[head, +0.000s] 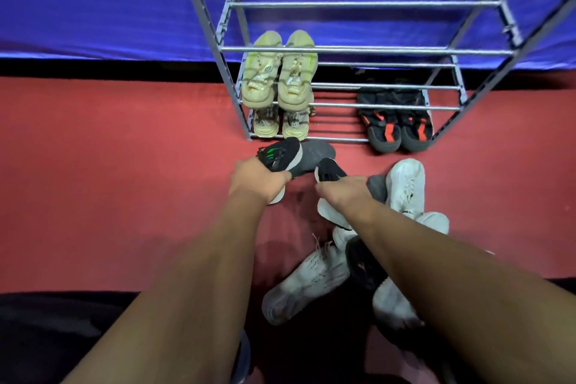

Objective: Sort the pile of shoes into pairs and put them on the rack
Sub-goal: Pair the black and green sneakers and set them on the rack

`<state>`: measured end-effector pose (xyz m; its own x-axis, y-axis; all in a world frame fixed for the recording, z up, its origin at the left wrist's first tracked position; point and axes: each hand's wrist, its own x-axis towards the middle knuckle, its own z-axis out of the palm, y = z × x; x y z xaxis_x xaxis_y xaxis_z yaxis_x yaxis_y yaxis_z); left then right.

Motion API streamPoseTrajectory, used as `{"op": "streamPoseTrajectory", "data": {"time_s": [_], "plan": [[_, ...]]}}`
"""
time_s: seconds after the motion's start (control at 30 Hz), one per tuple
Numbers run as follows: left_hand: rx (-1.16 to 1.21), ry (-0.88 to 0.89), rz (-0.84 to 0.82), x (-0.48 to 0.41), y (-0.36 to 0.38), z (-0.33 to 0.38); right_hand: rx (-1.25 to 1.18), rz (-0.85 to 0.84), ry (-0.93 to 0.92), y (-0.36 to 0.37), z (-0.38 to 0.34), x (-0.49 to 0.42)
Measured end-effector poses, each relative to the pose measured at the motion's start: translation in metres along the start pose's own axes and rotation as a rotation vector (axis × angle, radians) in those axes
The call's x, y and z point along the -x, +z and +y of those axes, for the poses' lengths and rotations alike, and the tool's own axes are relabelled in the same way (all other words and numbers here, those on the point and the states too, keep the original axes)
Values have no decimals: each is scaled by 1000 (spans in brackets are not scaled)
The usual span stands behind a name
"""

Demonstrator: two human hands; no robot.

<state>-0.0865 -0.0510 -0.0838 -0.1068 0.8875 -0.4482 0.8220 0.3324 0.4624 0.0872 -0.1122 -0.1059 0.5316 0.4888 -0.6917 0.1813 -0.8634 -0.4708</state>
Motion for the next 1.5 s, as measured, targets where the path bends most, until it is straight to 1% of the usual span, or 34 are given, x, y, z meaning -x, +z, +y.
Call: {"op": "streamPoseTrajectory", "data": {"time_s": [0.07, 0.13, 0.27, 0.33, 0.47, 0.6, 0.7, 0.8, 0.9, 1.0, 1.13, 1.33, 1.5], "plan": [[43, 38, -9, 14, -2, 13, -67, 18, -53, -23, 3, 4], [106, 45, -50, 28, -3, 26, -73, 43, -108, -42, 7, 12], [142, 58, -195, 38, -8, 55, 18, 76, -182, -72, 6, 29], [139, 99, -214, 44, -14, 72, 41, 106, -197, -84, 1, 38], [185, 182, -160, 54, -24, 102, 36, 163, -256, -112, -12, 51], [282, 216, -137, 52, -27, 128, 46, 236, -313, -158, -31, 55], [347, 245, -138, 52, -24, 143, 65, 348, -365, -190, -38, 49], [385, 277, -106, 47, -11, 155, 83, 468, -379, -206, -37, 28], [436, 294, -54, 39, 8, 165, 48, 498, -451, -209, -32, -1], [505, 259, -33, 24, 30, 178, 39, 511, -504, -208, -25, -32], [453, 284, 32, -9, 60, 203, -10, 467, -543, -212, -27, -70], [333, 378, 85, -50, 92, 236, 55, 455, -543, -214, -47, -133], [258, 427, 174, -74, 119, 267, 89, 500, -535, -215, -58, -167]]}}
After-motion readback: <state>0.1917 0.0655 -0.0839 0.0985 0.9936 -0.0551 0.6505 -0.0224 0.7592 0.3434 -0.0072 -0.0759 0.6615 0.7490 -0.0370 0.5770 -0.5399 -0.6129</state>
